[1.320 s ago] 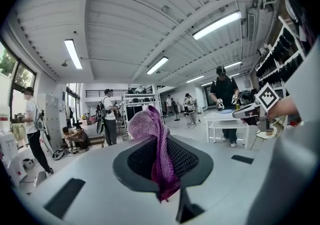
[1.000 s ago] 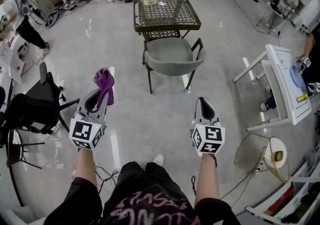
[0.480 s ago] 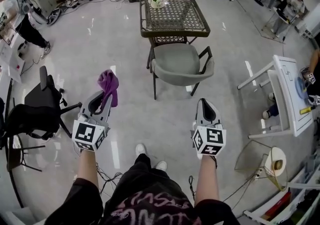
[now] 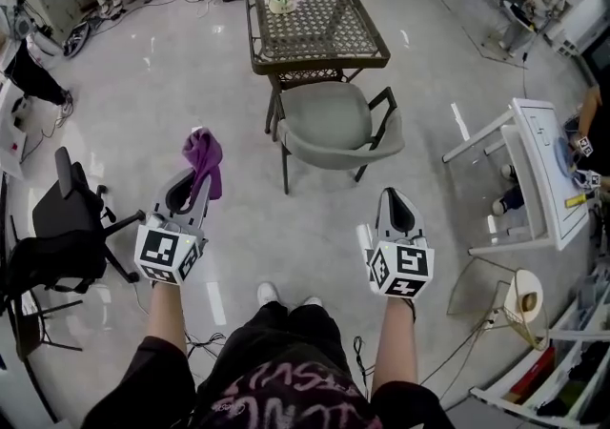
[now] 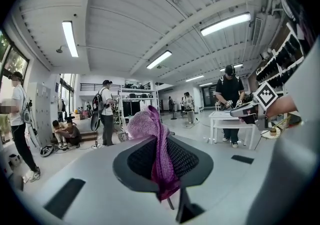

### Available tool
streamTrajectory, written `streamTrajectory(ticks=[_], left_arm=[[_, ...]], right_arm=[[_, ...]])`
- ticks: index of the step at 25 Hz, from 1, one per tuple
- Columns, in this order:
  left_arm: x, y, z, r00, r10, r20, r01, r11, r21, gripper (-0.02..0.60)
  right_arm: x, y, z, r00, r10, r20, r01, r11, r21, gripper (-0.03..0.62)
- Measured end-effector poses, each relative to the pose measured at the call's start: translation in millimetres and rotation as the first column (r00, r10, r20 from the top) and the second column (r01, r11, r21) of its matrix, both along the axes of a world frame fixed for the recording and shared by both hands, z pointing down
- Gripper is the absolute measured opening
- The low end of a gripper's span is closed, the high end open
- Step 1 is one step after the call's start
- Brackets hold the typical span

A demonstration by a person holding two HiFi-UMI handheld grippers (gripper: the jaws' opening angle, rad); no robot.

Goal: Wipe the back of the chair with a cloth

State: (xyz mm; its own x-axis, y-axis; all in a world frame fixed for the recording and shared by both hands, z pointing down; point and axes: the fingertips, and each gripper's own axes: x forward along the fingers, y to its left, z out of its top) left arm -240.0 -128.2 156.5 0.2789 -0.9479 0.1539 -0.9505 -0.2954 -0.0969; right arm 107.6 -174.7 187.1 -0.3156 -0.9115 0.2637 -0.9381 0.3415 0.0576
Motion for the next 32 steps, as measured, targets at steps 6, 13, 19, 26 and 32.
streamTrajectory(ticks=[6,13,19,26,32], left_arm=[[11.6,-38.0,23.4,0.999,0.032,0.004,-0.032,0.999,-0.001,0.071],[21.3,-84.2,72.5,1.000,0.028,0.013,-0.028,1.000,0.003,0.071],[25.6,-115.6,121.9,1.000,0.008,0.010,-0.008,1.000,0.000,0.071],[34.5,-146.5,174.7,0.999,0.015,0.038,-0.014,1.000,-0.014,0.071],[39.2,-177.0,231.7,0.998,0.018,0.057,-0.019,0.999,0.029,0.071]], right_arm=[[8.5,-26.4,22.5,1.000,0.025,-0.008,-0.025,1.000,-0.008,0.028],[19.3,-67.6,75.3,0.999,0.030,0.015,-0.030,0.999,-0.011,0.028],[30.4,-92.4,135.0,0.999,0.039,0.024,-0.038,0.998,-0.046,0.028],[39.1,-111.7,194.1,0.997,0.052,0.049,-0.048,0.995,-0.083,0.028],[45.2,-132.1,258.0,0.997,0.047,0.057,-0.043,0.997,-0.067,0.028]])
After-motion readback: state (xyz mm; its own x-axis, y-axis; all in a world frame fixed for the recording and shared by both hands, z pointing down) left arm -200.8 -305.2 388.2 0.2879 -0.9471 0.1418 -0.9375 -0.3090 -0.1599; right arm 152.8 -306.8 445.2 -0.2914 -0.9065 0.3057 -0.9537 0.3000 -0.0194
